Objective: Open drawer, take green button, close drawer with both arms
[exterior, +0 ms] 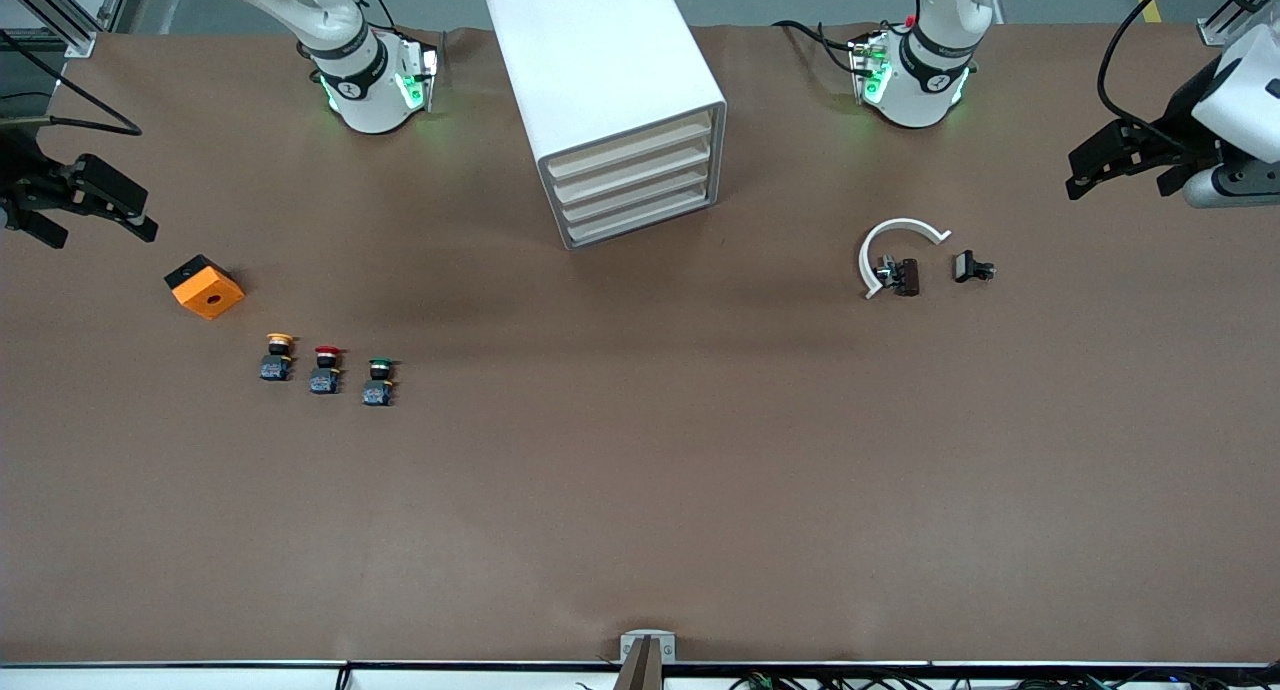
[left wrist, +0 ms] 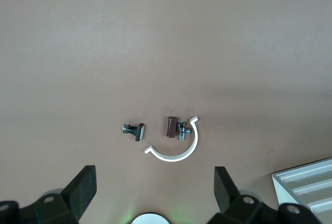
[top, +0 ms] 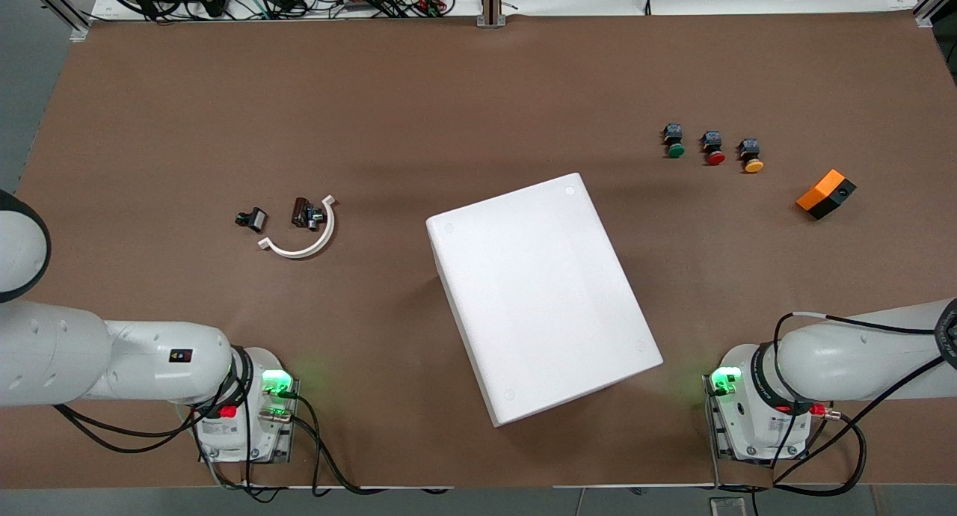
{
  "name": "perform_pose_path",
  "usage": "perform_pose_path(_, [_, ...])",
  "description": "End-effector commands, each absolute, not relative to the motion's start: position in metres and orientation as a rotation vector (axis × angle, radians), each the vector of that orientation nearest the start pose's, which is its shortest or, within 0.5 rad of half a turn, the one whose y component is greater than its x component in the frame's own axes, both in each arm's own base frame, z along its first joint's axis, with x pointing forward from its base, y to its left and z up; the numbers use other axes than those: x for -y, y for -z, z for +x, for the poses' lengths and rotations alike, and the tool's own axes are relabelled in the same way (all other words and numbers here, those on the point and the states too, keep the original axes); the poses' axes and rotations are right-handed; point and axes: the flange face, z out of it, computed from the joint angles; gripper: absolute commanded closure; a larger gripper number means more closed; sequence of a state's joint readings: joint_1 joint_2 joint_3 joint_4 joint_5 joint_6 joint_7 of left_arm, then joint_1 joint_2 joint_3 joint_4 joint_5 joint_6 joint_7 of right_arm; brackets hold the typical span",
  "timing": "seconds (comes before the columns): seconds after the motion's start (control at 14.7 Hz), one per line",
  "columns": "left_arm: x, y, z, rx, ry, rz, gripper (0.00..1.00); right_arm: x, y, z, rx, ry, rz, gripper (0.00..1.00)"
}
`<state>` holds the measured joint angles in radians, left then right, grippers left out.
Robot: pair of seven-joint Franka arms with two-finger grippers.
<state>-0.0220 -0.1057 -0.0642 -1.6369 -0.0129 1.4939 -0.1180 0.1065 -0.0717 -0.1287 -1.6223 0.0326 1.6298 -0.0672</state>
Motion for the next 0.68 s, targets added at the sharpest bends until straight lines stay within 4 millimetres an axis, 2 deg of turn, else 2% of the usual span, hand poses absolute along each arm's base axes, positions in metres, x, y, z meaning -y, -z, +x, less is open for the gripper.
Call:
perform_pose_path(0.0, [0.0498, -0.6466, 0.5017, 0.049, -0.024, -3.137, 0.00, 0.0097, -0.6502, 0.5374, 0.057, 0.127, -3.120, 0.00])
perform_pose_path(0.61, [0.0412, -0.6529, 0.4997, -0.005, -0.005, -3.068, 0.00, 0.0095, -0.6478, 0.5388, 0.057, 0.120, -3.121, 0.00])
